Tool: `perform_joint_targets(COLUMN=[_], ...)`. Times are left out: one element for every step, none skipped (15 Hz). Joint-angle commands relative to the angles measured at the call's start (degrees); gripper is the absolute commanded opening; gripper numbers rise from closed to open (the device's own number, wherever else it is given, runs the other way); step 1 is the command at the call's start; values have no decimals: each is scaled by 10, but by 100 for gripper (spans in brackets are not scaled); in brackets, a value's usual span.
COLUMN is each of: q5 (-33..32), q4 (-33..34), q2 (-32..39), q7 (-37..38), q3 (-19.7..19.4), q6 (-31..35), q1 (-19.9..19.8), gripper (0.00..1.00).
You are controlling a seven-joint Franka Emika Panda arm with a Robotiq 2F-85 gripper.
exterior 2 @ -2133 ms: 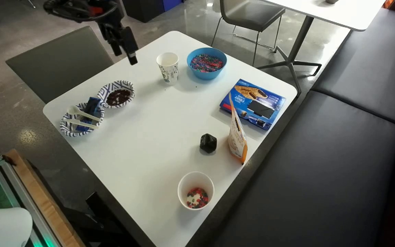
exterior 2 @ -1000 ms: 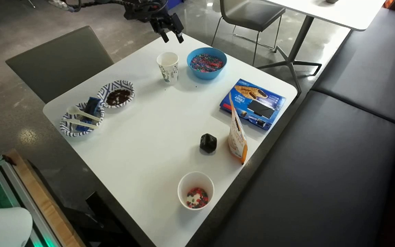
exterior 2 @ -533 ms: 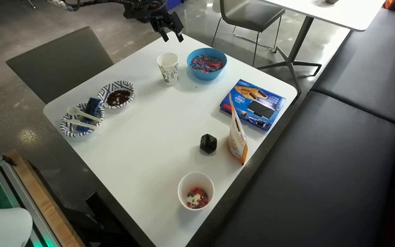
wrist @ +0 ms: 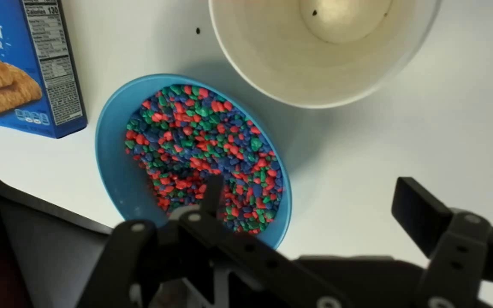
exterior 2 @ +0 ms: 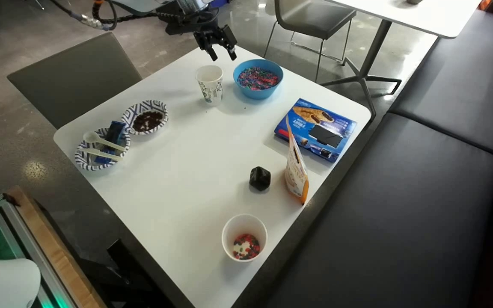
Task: Lightly pour some of the contents of the blue bowl into the cup
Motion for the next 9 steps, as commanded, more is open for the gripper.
perform_joint_targets(q5=[-1, 1, 2, 3, 6, 6, 9, 11, 14], q4=[95, 112, 131, 148, 165, 182, 195, 209, 219], q2=[76, 90, 104, 117, 128, 140, 149, 158, 165], q7=[-38, -45, -53, -60, -64, -68, -70, -70, -73], q3=[-12, -14, -16, -18, -20, -23, -24, -26, -26], q6=[5, 4, 3, 2, -3, -5, -8, -9, -9], q1=[-1, -2, -2, -3, -5, -5, -6, -7, -9], gripper=[100, 100, 93, 73, 67, 65, 54, 48, 44])
